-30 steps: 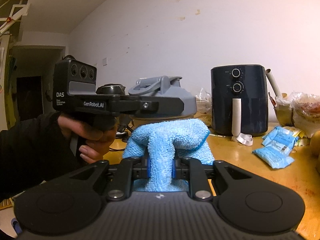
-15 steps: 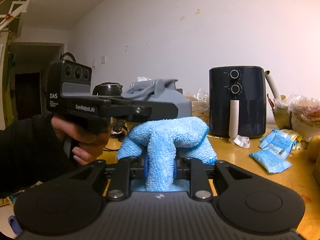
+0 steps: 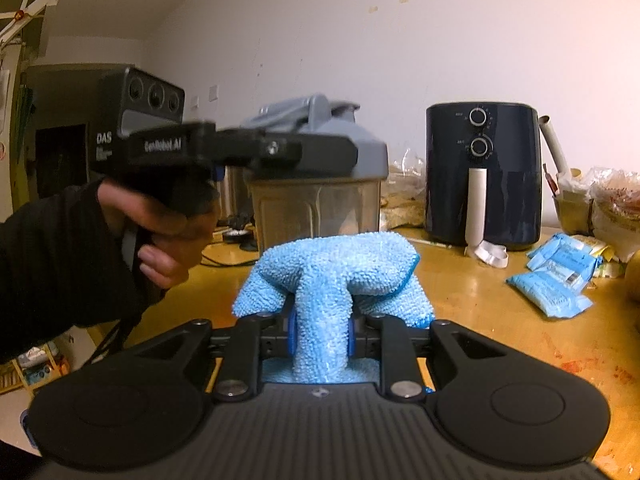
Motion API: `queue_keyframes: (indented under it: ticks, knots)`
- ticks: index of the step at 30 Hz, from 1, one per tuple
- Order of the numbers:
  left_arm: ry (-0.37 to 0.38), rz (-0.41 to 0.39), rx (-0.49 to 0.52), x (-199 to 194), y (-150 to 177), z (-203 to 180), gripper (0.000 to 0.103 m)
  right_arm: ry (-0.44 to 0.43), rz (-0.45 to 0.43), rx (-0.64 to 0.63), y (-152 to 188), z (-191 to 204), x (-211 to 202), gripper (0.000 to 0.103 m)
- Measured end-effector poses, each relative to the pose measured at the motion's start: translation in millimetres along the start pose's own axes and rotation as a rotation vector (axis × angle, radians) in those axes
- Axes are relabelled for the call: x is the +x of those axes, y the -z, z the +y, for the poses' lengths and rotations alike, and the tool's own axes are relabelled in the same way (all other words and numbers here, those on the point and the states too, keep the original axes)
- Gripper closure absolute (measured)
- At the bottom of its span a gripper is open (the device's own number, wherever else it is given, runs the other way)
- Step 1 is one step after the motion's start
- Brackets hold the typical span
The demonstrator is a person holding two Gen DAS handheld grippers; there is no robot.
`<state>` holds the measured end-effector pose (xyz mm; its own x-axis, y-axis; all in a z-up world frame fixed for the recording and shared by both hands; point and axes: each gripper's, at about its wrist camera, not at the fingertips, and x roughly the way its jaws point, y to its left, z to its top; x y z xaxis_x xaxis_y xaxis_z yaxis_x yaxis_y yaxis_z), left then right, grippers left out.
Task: Clean container
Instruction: 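Lift the shaker bottle up off the blue cloth with the left tool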
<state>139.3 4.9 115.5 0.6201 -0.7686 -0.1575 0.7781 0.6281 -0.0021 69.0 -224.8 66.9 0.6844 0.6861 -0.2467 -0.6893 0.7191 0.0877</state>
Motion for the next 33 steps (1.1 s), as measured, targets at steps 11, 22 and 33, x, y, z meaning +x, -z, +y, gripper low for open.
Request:
queue_keyframes:
  ticks: [11, 22, 33]
  knots:
    - [-0.001, 0.000, -0.012, 0, 3, 0, 0.008, -0.010, 0.108, 0.006, 17, -2, 14, 0.087]
    - [0.000, 0.001, -0.013, 1, 3, 1, 0.008, -0.015, 0.168, 0.024, 29, -5, 21, 0.087]
    - [-0.001, 0.004, -0.013, 1, 2, 1, 0.008, -0.018, 0.174, 0.056, 29, -8, 24, 0.087]
